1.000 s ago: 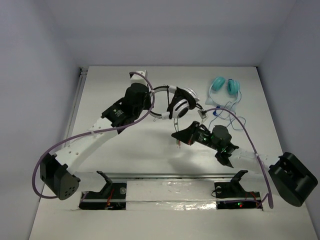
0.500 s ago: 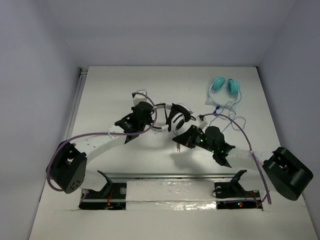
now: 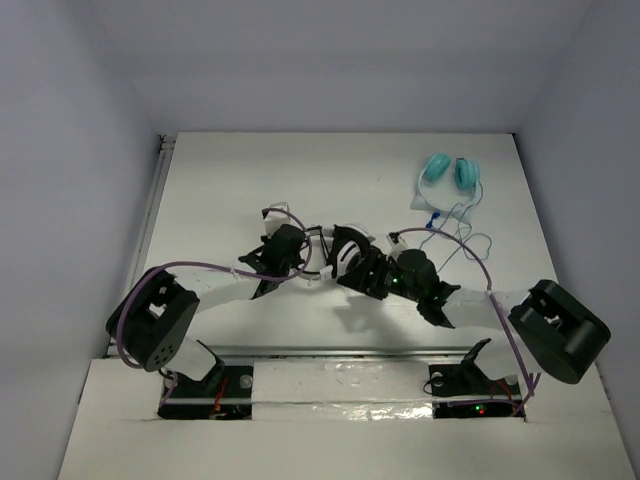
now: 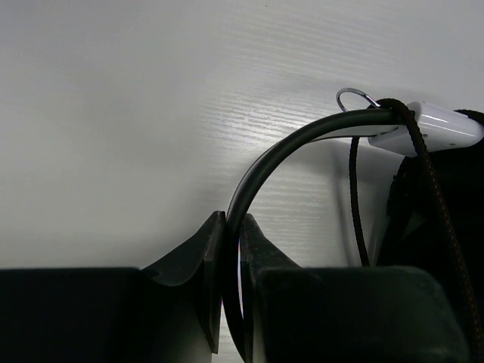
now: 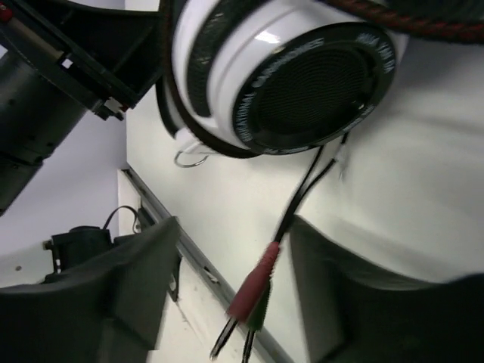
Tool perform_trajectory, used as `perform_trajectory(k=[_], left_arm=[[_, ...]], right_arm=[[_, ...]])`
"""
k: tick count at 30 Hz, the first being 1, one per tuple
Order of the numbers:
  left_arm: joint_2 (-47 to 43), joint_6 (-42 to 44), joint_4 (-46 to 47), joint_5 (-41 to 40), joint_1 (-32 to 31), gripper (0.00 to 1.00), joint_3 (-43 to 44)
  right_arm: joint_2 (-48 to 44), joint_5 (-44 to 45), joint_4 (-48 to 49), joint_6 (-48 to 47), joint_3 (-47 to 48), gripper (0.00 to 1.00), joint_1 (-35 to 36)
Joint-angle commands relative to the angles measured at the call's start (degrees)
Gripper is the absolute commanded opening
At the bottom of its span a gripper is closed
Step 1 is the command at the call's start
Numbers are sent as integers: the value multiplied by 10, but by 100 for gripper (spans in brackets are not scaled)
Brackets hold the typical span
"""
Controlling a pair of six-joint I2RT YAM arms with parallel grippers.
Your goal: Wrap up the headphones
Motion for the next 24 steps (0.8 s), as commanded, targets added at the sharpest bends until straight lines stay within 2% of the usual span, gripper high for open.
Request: perform_trajectory(k=[1,2,3,4,5,7,9,11,15,19,24], left_arm=[[0,-17,78,-22,5,0,1],[5,-16,80,-24,5,0,0],[6,-16,81,-25,5,0,-2],[8,-16,81,-26,5,0,-2],[10,-17,78,-28,5,2,-3],[9,-17,73,-35,5,7,-7],[-6,-16,63,-50,5,16,-10],[-18,-16,52,-66,5,29,-11],[-65,-11,39,-74,5,45,-5],[-120,-1,10,-77,5,57,15],[-213,14,-31,-54,5,74,50]], right_arm=[[-37,8,-44,-33,31,71,5],[-48,13,-62,-39,36,74,5],[-59,18,-81,-47,41,82,5],[-84,33,-132,-62,48,98,5],[-96,38,-159,-72,55,100,5],[-121,42,-238,-104,83,100,5],[-152,36,-314,-139,112,100,5],[-188,32,-347,-157,125,100,5],[-254,41,-393,-174,147,100,5],[-301,103,-460,-193,201,100,5],[-310,290,-525,-169,287,100,5]])
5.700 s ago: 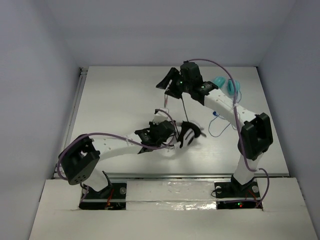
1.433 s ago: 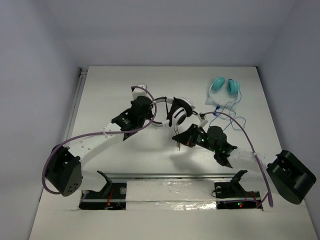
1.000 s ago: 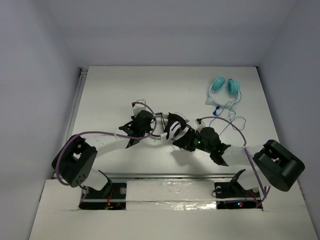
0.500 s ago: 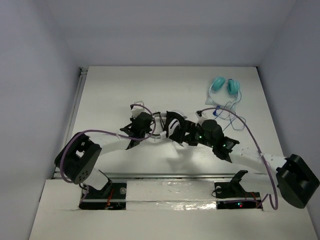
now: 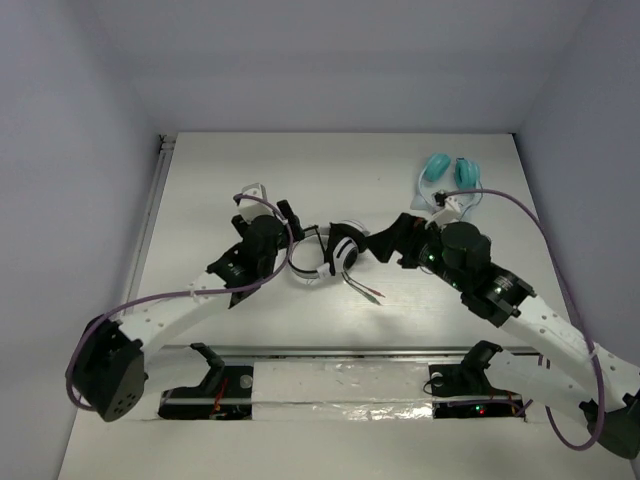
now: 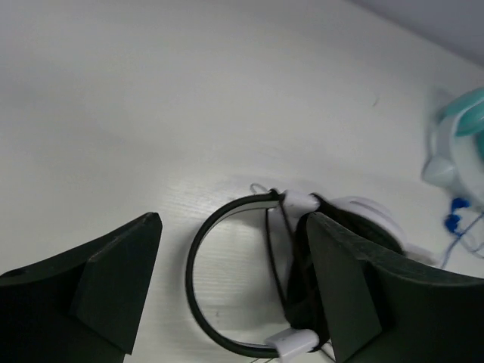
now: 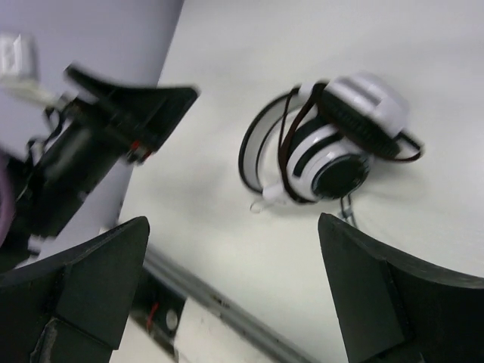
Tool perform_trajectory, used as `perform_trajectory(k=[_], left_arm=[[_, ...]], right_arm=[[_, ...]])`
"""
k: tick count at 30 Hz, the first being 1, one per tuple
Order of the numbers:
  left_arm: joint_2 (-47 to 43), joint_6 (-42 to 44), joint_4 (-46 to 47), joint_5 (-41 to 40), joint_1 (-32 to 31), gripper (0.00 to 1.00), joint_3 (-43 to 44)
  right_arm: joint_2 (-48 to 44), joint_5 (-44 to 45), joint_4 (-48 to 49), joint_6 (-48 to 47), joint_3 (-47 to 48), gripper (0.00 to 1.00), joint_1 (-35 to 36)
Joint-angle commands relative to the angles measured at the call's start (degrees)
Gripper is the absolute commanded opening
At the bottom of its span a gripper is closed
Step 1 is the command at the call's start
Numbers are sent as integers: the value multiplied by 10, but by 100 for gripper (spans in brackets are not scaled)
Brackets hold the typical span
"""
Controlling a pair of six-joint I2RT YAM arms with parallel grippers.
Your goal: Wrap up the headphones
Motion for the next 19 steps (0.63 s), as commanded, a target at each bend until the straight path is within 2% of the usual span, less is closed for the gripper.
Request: perform_trajectory(k=[1,5,8,12,19], left_arm=[[-66,17,-28,12,3,76,48],[-148,23,-67,51,3,88,77],[-194,28,-102,76,3,99,110],[-228,45,-150,104,3,99,155],[-260,67,-190,111,3,99,168]], right_arm=[[-2,150,-74,-2,70,100,4],[-8,227,-104,-26,121,100,4],[-29,250,-106,-53,135,100,4],[-73,266,-98,-66,133,100,4],[-99,273,-89,-55,109,100,4]])
